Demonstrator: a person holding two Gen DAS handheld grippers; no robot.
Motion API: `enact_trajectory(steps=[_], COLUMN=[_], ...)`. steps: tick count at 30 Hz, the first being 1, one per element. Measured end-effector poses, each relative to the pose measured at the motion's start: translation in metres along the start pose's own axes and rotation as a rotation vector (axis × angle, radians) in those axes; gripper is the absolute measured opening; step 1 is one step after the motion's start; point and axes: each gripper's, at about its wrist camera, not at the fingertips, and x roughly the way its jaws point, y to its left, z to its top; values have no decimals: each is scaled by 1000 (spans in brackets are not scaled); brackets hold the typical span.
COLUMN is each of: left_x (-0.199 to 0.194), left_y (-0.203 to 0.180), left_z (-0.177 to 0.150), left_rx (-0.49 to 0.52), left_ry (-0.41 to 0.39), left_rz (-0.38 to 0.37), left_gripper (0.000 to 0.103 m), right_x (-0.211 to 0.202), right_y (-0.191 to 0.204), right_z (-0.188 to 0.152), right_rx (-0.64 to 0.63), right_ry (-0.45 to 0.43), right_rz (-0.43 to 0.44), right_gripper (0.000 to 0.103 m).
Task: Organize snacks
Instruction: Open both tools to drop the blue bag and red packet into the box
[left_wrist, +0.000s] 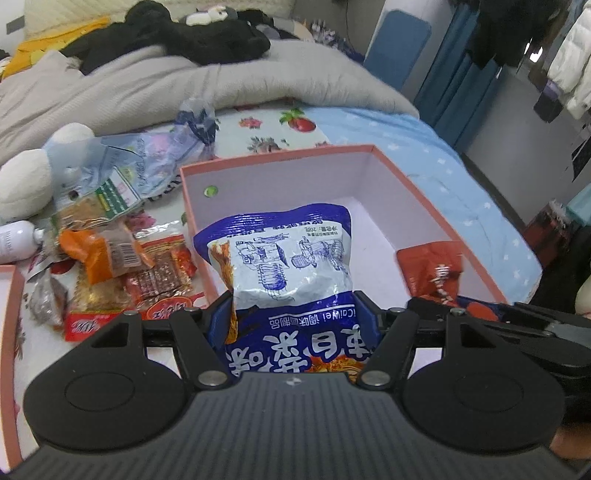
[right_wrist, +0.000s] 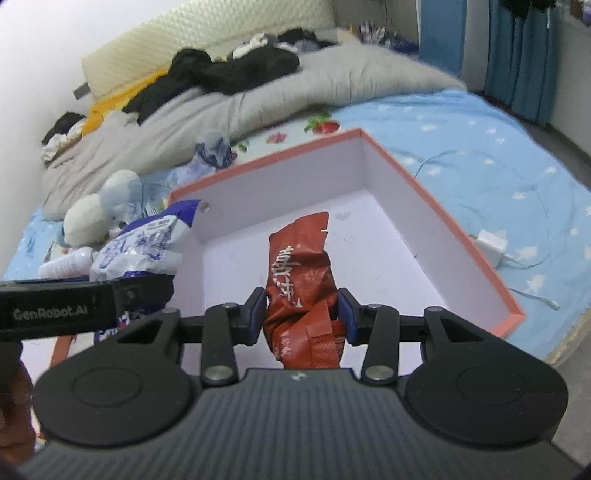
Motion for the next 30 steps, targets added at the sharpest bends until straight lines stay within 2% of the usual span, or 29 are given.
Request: enact_trajectory(steps=[8, 15, 21, 22, 25, 30], left_x=[59, 90, 88, 86, 76, 48], left_y=[5, 8, 8, 7, 9, 10], left_z=[16, 16, 19, 20, 20, 17], left_rx=[15, 27, 18, 16, 1, -8], left_ry=[97, 125, 120, 118, 100, 57], left_rz=[9, 5, -9, -7, -2, 11], left_gripper=[72, 72, 74, 75, 79, 79], right_x=[50, 75, 77, 76, 69, 46], right_y=[-8, -13, -12, -11, -6, -2], right_z=[10, 8, 5, 5, 6, 2], right_rx=[-27, -19, -25, -32, -64, -55], right_ry=[110, 184, 201, 195, 169, 134], right_rz=[-33, -35, -41, -45, -64, -47], right_gripper=[45, 45, 47, 47, 55, 55])
